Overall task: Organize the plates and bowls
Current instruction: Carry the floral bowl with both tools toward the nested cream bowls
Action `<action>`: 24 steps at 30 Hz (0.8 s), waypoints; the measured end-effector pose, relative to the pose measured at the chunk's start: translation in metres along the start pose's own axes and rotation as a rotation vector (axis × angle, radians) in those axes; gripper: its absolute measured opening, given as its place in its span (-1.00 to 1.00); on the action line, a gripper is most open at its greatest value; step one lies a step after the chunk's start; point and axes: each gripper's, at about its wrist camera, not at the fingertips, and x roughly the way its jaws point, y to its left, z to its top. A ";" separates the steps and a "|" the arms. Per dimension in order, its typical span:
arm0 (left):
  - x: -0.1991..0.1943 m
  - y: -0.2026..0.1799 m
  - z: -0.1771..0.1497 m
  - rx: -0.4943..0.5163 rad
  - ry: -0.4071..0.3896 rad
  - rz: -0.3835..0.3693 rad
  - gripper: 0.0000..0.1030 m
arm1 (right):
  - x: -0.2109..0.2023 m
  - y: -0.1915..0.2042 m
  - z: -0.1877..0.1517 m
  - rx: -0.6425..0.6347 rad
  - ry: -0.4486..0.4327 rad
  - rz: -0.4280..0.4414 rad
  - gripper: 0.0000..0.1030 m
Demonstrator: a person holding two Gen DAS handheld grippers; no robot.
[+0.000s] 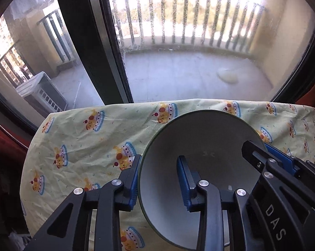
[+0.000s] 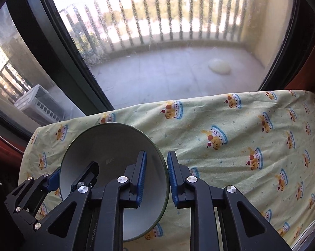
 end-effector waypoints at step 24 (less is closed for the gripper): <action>-0.025 0.005 -0.034 -0.003 0.075 0.000 -0.43 | -0.028 0.004 -0.032 -0.033 0.025 -0.011 -0.63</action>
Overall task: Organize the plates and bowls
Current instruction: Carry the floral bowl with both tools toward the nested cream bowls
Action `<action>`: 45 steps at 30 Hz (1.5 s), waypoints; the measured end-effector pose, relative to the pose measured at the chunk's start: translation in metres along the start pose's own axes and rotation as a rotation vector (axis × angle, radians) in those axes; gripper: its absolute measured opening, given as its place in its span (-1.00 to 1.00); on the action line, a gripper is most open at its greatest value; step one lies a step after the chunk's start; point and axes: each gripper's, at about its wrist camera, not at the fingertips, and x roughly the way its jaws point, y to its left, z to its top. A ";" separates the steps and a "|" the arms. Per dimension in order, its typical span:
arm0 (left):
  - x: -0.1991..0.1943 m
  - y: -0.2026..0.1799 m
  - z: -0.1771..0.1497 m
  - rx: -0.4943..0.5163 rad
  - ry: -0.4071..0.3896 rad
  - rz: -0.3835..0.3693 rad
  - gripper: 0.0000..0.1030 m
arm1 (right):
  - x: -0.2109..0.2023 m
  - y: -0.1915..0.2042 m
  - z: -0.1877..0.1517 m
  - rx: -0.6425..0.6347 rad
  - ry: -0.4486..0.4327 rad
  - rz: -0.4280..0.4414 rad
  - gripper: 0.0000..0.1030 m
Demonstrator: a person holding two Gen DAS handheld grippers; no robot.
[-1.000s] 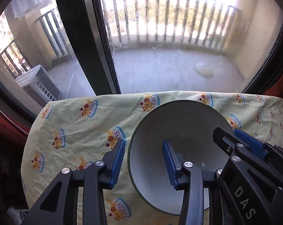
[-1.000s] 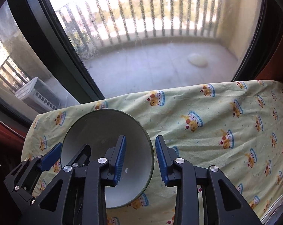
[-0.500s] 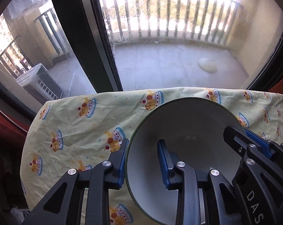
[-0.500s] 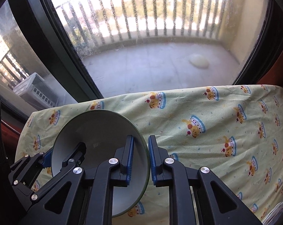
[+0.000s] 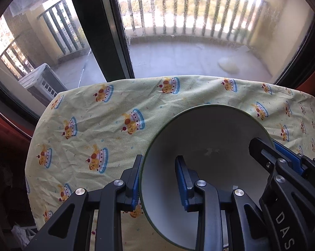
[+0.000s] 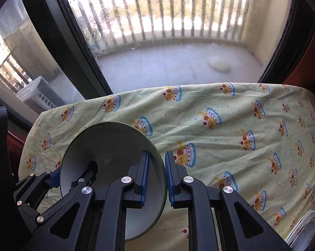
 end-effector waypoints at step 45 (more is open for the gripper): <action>-0.161 -0.015 -0.137 0.037 -0.129 -0.054 -0.43 | -0.186 -0.016 -0.145 0.076 -0.115 -0.004 -0.63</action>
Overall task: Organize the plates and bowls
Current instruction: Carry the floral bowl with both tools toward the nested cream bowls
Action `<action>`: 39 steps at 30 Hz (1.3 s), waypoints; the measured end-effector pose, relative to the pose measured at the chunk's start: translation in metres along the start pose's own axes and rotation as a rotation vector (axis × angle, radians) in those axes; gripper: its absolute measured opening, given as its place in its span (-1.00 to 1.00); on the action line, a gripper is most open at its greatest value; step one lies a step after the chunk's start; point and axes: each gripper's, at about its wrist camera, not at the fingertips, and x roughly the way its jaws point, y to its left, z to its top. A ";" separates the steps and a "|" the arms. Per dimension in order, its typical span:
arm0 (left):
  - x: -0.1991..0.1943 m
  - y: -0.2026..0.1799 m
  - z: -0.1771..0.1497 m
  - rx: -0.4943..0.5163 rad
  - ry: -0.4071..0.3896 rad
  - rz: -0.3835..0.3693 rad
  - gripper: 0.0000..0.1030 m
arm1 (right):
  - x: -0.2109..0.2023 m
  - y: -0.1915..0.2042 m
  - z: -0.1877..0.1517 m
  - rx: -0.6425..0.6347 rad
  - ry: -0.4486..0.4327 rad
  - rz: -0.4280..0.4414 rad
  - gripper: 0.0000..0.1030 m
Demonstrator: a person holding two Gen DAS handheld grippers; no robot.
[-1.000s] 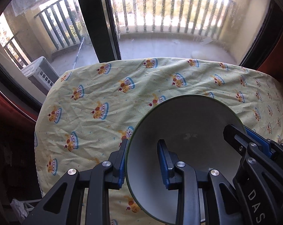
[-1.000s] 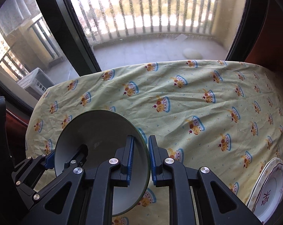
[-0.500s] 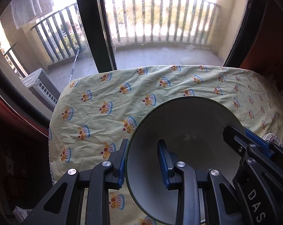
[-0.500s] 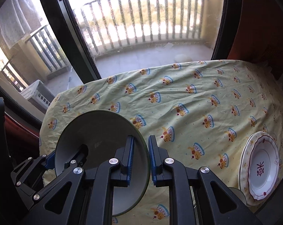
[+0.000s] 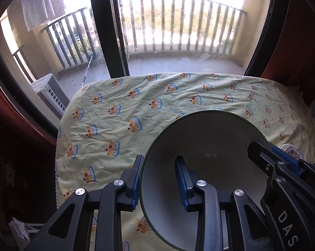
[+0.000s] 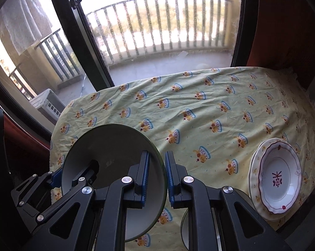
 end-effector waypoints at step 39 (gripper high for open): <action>-0.009 -0.124 -0.083 -0.138 0.050 0.070 -0.43 | -0.017 -0.143 -0.056 -0.132 0.095 0.113 -0.64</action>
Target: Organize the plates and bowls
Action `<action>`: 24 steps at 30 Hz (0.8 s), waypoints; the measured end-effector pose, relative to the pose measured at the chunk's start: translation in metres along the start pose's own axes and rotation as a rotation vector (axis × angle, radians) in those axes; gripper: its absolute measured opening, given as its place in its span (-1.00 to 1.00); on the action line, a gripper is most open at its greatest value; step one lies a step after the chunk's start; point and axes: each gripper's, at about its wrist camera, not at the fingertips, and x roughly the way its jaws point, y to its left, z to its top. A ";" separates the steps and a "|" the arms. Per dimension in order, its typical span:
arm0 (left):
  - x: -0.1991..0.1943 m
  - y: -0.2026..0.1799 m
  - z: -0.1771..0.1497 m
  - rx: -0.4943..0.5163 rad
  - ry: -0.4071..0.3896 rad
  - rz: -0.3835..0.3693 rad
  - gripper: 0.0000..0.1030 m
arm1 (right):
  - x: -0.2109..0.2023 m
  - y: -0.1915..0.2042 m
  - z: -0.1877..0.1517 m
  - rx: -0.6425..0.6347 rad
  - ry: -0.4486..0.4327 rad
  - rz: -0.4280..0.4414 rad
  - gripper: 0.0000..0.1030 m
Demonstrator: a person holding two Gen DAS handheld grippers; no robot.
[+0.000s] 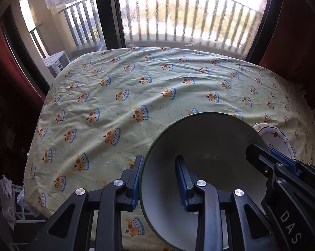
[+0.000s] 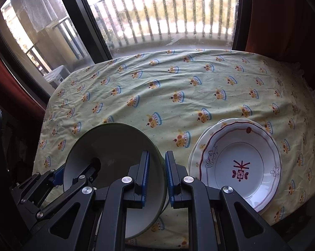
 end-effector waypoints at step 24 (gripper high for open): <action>0.039 -0.005 -0.010 -0.015 0.085 0.027 -0.43 | 0.043 -0.006 -0.008 -0.052 0.075 -0.020 -0.64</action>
